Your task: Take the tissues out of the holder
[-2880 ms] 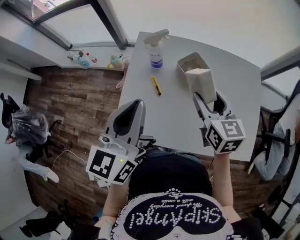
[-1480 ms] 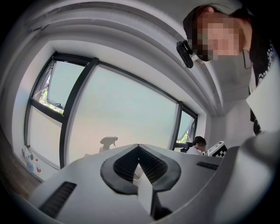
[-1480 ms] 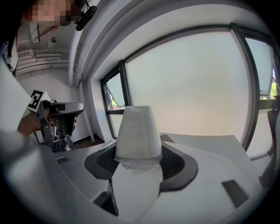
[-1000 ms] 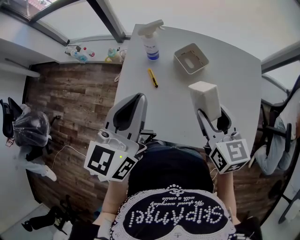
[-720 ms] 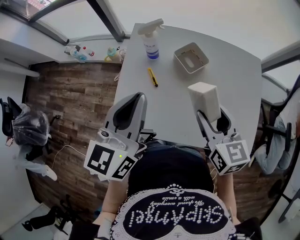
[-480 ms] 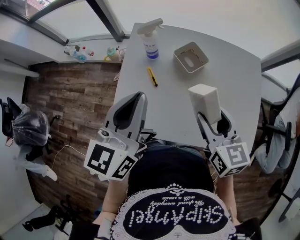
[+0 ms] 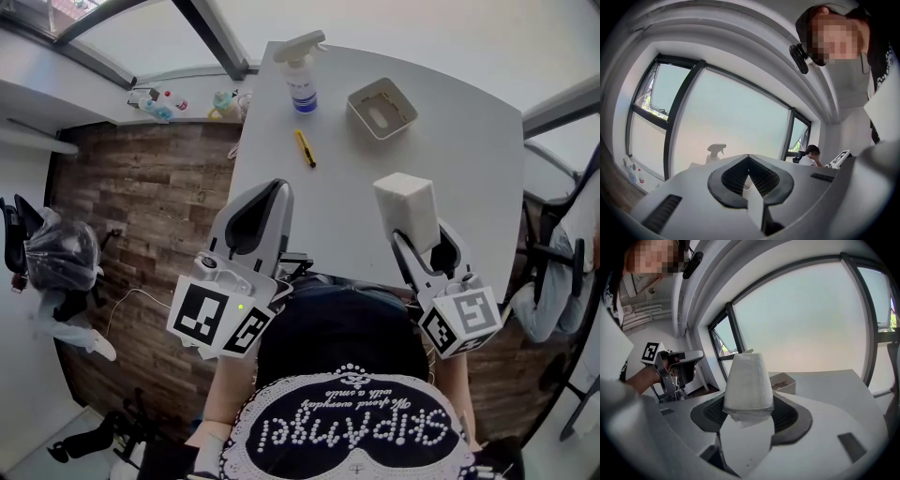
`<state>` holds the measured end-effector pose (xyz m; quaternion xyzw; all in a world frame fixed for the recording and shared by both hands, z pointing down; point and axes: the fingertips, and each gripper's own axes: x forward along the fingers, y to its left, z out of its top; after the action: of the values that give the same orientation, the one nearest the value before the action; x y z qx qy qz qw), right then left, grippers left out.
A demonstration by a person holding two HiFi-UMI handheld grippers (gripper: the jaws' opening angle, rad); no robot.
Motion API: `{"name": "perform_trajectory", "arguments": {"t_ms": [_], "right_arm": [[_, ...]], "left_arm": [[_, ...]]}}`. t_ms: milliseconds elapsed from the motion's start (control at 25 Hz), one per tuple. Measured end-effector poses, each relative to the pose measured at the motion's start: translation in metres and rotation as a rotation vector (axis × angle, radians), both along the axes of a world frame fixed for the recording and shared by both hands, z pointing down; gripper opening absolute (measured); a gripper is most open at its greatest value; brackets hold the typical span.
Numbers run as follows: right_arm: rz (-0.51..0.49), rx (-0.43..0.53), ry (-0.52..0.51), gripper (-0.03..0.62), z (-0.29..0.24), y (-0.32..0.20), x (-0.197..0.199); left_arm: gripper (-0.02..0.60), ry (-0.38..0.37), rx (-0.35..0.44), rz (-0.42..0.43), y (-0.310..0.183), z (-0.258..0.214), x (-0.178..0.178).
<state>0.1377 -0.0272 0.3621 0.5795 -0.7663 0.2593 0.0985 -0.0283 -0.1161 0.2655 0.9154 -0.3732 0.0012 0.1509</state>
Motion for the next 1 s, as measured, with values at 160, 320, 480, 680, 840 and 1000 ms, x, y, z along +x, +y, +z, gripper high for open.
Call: {"name": "perform_trajectory", "arguments": {"t_ms": [160, 320, 480, 680, 840, 1000], "right_arm": [[-0.002, -0.009, -0.010, 0.268, 0.003, 0.005, -0.004], [-0.005, -0.013, -0.011, 0.268, 0.005, 0.009, -0.007], [0.001, -0.018, -0.015, 0.268, 0.006, 0.013, -0.008], [0.002, -0.018, -0.015, 0.268, 0.006, 0.018, -0.011], [-0.022, -0.011, -0.016, 0.268, 0.004, 0.022, -0.019], [-0.047, -0.003, -0.005, 0.268, 0.004, 0.025, -0.025]], "left_arm": [[0.002, -0.003, 0.000, 0.003, 0.001, 0.000, -0.001], [0.002, -0.004, 0.000, 0.009, 0.003, 0.001, -0.001], [0.002, -0.008, -0.003, 0.019, 0.005, 0.002, 0.000], [0.002, -0.008, -0.003, 0.025, 0.007, 0.002, 0.000], [0.002, -0.009, -0.006, 0.028, 0.007, 0.002, 0.000], [0.002, -0.009, -0.005, 0.023, 0.008, 0.003, -0.004]]}}
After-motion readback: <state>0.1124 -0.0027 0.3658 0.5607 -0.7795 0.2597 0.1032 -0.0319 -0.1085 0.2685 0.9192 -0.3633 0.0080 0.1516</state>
